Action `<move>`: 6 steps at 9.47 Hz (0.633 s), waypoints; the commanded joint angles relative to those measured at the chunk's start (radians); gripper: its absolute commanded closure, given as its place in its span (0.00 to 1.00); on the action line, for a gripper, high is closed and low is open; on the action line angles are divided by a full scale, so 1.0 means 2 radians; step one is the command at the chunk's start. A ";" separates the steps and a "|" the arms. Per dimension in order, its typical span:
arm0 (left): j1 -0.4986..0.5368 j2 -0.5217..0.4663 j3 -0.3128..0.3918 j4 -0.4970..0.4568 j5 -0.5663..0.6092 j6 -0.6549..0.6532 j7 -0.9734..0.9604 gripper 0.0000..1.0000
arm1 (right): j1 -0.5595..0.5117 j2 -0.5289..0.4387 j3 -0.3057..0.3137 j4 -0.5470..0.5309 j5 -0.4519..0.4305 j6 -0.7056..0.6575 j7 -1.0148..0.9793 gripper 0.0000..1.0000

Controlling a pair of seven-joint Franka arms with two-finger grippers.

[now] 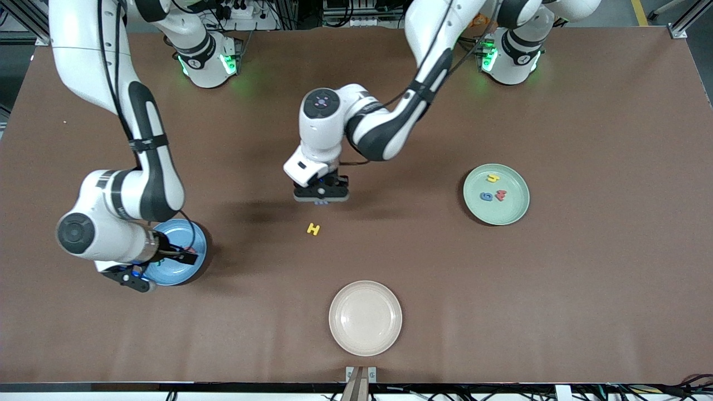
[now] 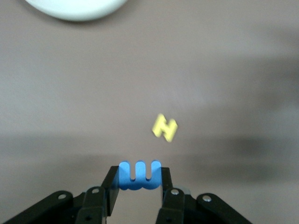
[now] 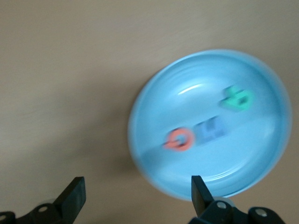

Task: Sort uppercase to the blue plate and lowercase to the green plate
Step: 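Carry the w to the green plate while the right gripper grasps the H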

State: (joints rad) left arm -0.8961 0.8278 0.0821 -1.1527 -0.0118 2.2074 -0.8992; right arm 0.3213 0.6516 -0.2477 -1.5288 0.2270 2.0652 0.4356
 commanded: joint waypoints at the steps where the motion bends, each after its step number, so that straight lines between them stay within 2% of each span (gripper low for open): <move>1: 0.056 -0.040 -0.005 -0.012 -0.041 -0.034 0.064 0.80 | 0.021 0.015 0.029 0.030 -0.004 -0.003 0.076 0.00; 3: 0.120 -0.084 -0.003 -0.013 -0.123 -0.103 0.163 0.81 | 0.071 0.022 0.029 0.030 -0.004 0.009 0.095 0.00; 6: 0.225 -0.145 -0.003 -0.039 -0.143 -0.172 0.283 0.83 | 0.153 0.051 0.029 0.029 -0.004 0.051 0.103 0.00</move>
State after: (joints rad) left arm -0.5202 0.6083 0.0864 -1.1623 -0.2537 1.8956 -0.4325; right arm 0.5697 0.7098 -0.1836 -1.4973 0.2267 2.1312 0.6161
